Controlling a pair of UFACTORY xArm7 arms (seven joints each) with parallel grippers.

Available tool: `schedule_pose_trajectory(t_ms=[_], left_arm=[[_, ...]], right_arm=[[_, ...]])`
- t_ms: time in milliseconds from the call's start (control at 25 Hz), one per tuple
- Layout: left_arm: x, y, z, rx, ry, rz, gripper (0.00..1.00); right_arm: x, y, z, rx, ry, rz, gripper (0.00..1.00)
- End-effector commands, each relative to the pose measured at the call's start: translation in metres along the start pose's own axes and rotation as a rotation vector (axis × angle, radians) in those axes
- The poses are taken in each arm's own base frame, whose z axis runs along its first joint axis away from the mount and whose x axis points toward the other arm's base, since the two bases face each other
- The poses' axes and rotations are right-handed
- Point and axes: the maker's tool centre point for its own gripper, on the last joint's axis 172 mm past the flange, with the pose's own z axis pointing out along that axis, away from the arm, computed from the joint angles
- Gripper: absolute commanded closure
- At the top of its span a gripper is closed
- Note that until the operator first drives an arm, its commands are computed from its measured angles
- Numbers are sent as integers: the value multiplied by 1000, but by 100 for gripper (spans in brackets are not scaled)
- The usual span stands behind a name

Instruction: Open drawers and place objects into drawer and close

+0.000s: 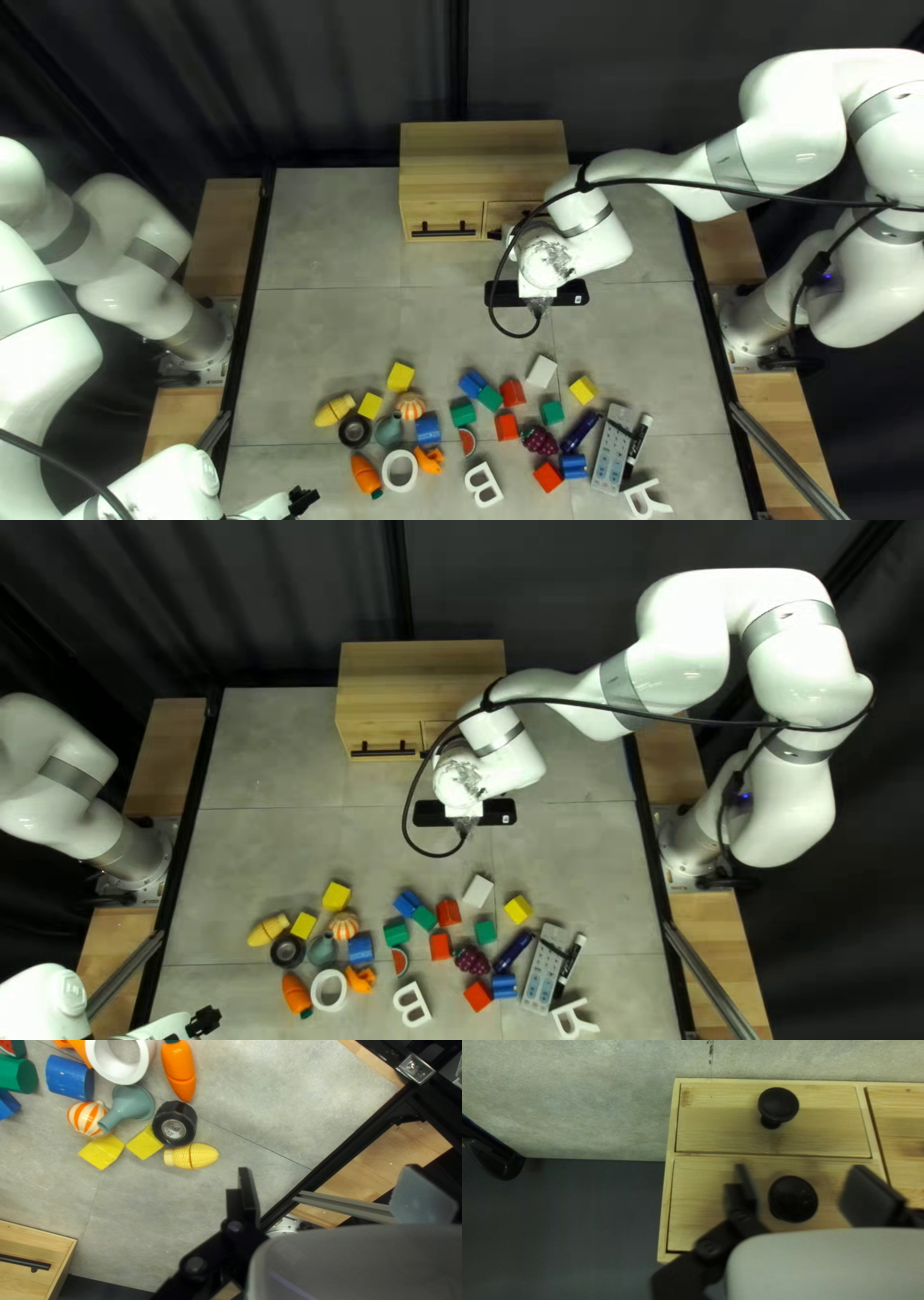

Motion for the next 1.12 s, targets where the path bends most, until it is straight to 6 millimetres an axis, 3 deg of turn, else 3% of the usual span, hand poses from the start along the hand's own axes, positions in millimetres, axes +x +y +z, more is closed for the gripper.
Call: schedule_pose_trajectory(t_ms=[40, 1120], left_arm=[[0, 0, 0, 0, 0, 0, 0], [0, 0, 0, 0, 0, 0, 0]], right_arm=[[0, -1, -1, -2, -2, -4, 86], [7, -2, -4, -7, -7, -27, 88]])
